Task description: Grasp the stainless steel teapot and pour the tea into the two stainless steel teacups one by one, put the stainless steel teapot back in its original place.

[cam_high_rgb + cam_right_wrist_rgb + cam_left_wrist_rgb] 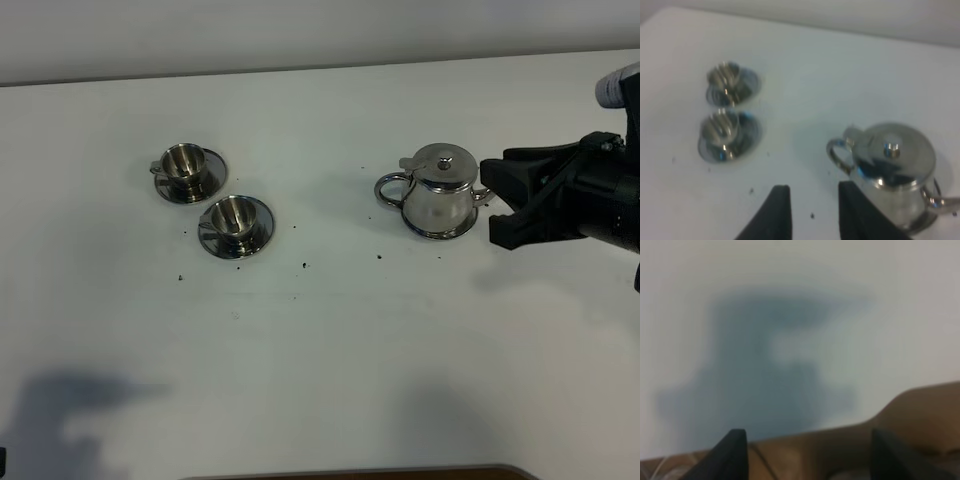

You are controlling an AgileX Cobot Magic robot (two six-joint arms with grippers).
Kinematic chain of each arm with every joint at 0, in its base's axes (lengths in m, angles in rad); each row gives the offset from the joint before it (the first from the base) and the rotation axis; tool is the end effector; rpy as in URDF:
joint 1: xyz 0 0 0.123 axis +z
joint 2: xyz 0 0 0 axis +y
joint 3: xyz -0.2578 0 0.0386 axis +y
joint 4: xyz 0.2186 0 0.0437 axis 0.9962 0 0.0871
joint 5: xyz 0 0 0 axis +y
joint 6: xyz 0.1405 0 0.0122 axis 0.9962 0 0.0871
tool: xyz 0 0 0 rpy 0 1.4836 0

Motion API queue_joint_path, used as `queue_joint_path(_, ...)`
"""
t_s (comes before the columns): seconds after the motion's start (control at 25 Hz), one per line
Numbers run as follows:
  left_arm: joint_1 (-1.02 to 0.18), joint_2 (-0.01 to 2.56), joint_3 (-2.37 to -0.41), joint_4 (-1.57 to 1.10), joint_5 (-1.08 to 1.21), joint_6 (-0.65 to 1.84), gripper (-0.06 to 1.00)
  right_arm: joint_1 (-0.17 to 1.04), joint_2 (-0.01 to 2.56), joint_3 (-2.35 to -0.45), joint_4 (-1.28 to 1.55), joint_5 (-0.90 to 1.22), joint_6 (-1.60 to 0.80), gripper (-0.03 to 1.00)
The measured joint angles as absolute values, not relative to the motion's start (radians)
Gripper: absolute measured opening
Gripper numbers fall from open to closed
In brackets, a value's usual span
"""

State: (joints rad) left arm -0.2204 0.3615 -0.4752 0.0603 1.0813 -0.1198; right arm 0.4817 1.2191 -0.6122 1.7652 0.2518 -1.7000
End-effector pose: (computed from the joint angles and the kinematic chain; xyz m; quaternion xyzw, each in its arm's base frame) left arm 0.0743 -0.0090 0.2099 0.0516 0.9392 -0.0279 0.3384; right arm 0.2267 0.1575 0.2276 -0.2354 0.8150 0.2427 0.4706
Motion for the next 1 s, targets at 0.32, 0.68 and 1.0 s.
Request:
queue_joint_path(0.32, -0.22, 0.195, -0.457, 0.076, 1.067, -0.125, 0.58, 0.482, 1.287, -0.722, 1.765, 0.266, -1.66, 0.24)
queue_joint_path(0.68, -0.22, 0.118, -0.457, 0.082, 1.066, -0.142, 0.58, 0.482, 1.46, -0.823, 1.526, 0.468, -1.401, 0.24)
queue_joint_path(1.0, -0.22, 0.118, -0.457, 0.082, 1.066, -0.142, 0.58, 0.482, 1.55, -0.993, 1.113, 0.682, -1.054, 0.24)
